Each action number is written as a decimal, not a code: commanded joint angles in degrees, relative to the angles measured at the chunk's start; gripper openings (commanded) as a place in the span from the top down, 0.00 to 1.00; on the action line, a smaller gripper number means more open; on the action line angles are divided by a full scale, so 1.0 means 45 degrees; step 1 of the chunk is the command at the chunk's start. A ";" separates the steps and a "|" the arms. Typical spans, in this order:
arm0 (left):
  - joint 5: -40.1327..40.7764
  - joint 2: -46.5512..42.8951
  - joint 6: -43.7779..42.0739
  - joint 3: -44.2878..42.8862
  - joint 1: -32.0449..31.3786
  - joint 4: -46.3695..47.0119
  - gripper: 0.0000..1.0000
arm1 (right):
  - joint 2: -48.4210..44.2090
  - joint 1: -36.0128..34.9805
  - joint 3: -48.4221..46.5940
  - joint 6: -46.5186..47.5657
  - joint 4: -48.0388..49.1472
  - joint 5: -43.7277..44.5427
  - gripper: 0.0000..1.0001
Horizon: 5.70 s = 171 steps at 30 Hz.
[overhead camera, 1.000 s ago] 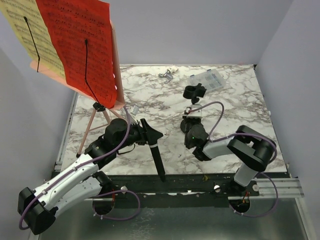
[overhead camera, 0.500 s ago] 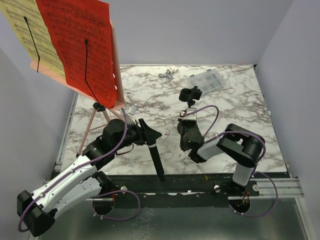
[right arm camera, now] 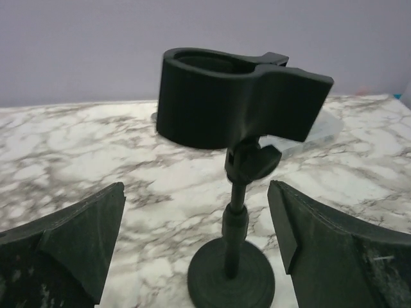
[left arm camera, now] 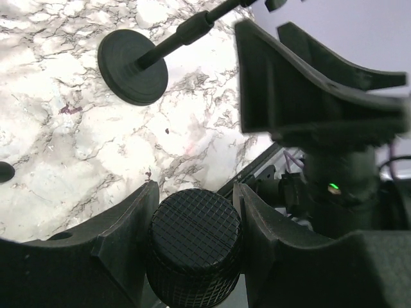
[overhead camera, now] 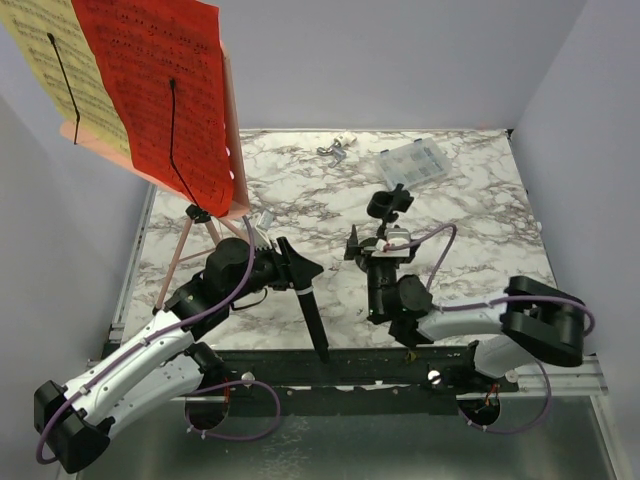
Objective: Set up the instrument practice props
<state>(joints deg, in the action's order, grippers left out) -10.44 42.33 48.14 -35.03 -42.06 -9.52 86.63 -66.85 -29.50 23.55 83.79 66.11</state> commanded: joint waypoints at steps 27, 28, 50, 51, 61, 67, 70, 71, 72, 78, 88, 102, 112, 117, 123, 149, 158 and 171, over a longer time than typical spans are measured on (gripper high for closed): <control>-0.0097 0.0674 -0.0081 -0.0365 0.0085 0.0482 1.00 | -0.3836 1.1012 -0.8857 -0.7549 -1.8574 -2.1075 0.00; -0.0138 0.0693 -0.0073 -0.0381 0.0085 0.0504 1.00 | -0.3585 1.1833 -0.8591 -0.8214 -1.7582 -2.2471 0.00; -0.0705 0.0651 -0.0884 -0.0884 0.0078 0.0441 1.00 | -0.0370 1.5168 -0.6592 -0.7897 -1.0983 -3.4542 0.09; -0.0746 0.0682 -0.0958 -0.0953 0.0074 0.0403 1.00 | -0.0366 1.5150 -0.6527 -0.7927 -1.0894 -3.4511 0.09; -0.1079 0.1103 -0.0876 -0.1071 0.0072 0.0394 1.00 | 0.0439 1.4856 -0.6450 -0.9687 -0.8565 -3.5113 0.08; -0.1171 0.1024 -0.0887 -0.1257 0.0085 0.0343 1.00 | 0.1361 1.4857 -0.6306 -1.2641 -0.4565 -3.5394 0.08; -0.1302 0.1188 -0.0914 -0.1348 0.0079 0.0323 1.00 | 0.2106 1.4866 -0.6056 -1.6640 0.0400 -3.5535 0.08; -0.1313 0.1265 -0.0913 -0.1415 0.0075 0.0304 1.00 | 0.2588 1.4856 -0.6163 -1.8097 0.2526 -3.5578 0.08; -0.1315 0.1313 -0.0906 -0.1463 0.0072 0.0314 1.00 | 0.3042 1.4866 -0.6404 -1.9728 0.3947 -3.5637 0.08; -0.1323 0.1595 -0.0897 -0.1726 0.0090 0.0436 1.00 | 0.3204 1.4421 -0.6223 -1.9115 0.3772 -3.4822 0.09; -0.1419 0.1803 -0.0807 -0.1750 0.0097 0.0546 1.00 | -0.0484 1.4022 -0.5200 -0.8294 -0.9330 -3.1973 0.07; -0.1673 0.1448 -0.0890 -0.1644 0.0104 0.0649 1.00 | 0.0028 1.4016 -0.5142 -0.8148 -0.8581 -3.3523 0.08; -0.2162 0.2230 -0.1693 -0.2598 0.0099 0.0709 1.00 | 0.0150 1.4016 -0.5910 -0.5346 -1.2222 -3.2776 0.05; -0.2289 0.2404 -0.1577 -0.2657 0.0091 0.0840 1.00 | 0.0163 1.4001 -0.6273 -0.4616 -1.3113 -3.2223 0.02; -0.2319 0.2464 -0.1440 -0.2725 0.0093 0.0913 1.00 | -0.0499 1.3625 -0.6044 -0.4748 -1.3788 -2.9945 0.22; -0.2838 0.3691 -0.2281 -0.4312 0.0093 0.1413 1.00 | -0.4900 1.0247 -0.3801 -0.7414 -1.5979 -2.1906 0.00; -0.2506 0.3165 -0.2100 -0.3559 0.0097 0.1422 1.00 | -0.4257 1.0191 -0.3166 -0.6169 -1.4042 -2.4014 0.00; -0.2001 0.2919 -0.2103 -0.2631 0.0107 0.1551 1.00 | -0.3846 0.9179 -0.2524 -0.5354 -1.3557 -2.1609 0.01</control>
<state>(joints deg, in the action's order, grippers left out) -21.04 56.80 38.54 -48.10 -41.95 -4.78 68.71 -24.29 -41.89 -2.81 20.36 -36.23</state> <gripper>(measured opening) 0.519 0.994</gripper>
